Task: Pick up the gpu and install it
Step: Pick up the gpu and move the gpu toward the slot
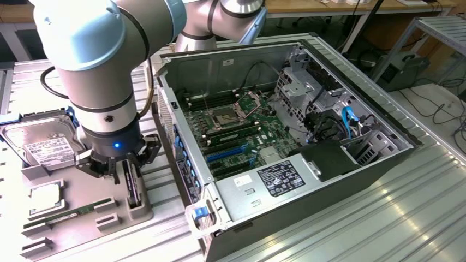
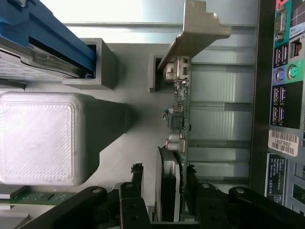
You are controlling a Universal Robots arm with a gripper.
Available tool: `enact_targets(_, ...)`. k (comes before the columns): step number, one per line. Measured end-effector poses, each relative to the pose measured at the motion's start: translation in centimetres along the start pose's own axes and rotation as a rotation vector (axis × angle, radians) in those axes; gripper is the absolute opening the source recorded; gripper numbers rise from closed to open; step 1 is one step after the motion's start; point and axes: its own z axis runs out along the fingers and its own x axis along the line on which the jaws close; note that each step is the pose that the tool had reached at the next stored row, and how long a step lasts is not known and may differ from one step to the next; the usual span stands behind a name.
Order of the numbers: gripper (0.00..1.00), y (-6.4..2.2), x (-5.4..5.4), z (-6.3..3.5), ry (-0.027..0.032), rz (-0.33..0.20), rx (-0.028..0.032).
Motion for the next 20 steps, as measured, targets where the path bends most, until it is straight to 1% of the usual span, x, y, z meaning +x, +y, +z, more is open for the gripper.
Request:
enact_targets(3,0.45,-0.01,-0.01,0.01,0.0002,0.003,0.0003)
enact_targets(4,0.44,0.00,-0.01,0.02,0.0001,0.003,0.0001)
enact_targets(6,0.31,-0.01,-0.01,0.03,-0.0001,0.003,0.0000)
enact_targets(7,0.31,0.00,-0.01,0.03,-0.0001,0.003,0.0000)
enact_targets(8,0.28,0.00,-0.01,0.03,0.0000,0.003,0.0000)
enact_targets(20,0.28,0.00,-0.01,0.03,0.0000,0.003,0.0000)
